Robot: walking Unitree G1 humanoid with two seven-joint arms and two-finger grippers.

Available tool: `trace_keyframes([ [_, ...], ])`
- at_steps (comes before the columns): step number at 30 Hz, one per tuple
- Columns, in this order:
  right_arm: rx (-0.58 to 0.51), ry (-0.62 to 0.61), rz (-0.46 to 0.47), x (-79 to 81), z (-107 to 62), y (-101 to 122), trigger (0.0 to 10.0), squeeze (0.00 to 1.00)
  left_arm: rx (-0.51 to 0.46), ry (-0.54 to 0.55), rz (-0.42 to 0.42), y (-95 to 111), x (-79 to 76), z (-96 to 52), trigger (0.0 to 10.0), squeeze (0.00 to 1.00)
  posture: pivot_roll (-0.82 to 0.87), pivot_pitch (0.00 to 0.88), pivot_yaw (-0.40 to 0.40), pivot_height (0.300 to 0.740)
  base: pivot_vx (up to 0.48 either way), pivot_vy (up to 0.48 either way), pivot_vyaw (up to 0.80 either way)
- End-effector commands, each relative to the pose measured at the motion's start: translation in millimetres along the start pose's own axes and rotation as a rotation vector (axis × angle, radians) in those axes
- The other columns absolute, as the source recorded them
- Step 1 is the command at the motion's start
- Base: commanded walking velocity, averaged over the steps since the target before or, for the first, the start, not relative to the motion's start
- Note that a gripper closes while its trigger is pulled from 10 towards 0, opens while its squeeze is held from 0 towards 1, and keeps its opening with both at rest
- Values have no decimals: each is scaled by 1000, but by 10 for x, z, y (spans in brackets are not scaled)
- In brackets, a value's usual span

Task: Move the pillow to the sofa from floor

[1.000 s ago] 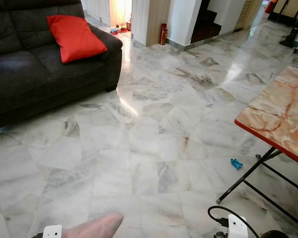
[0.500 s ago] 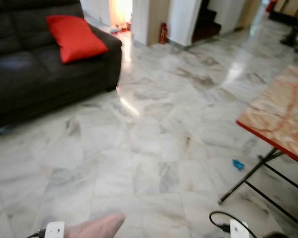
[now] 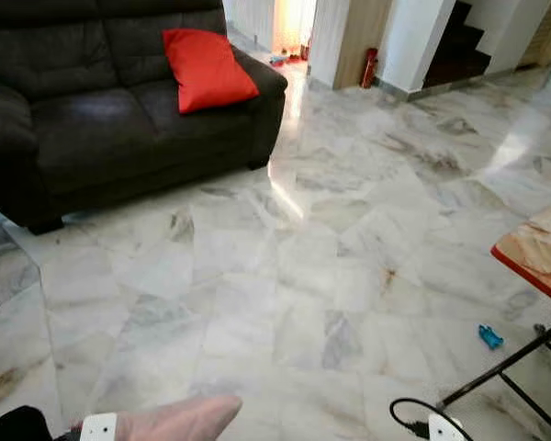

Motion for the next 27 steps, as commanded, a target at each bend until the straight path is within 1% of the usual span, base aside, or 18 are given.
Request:
trace_keyframes([
  [1,7,-2,-4,-13,-2,-13,10000,0,11,-10,19,-33,-4,-6,10000,0,84,0,-99,740,0,0,0],
  [27,5,1,6,14,-8,-41,10000,0,19,-14,50,-78,38,-21,10000,0,87,0,-84,740,0,0,0],
])
Point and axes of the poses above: a point about 5 cm out from each wrist's last joint towards the gripper, its own z axis pointing out of the wrist towards the gripper, its own y axis along the axis of the wrist's last joint, x = y × z, the point moved 2 cm from there along z, pointing out of the wrist towards the gripper, and after that the axes turned 9 degrees about -z, right-handed, at the moved point
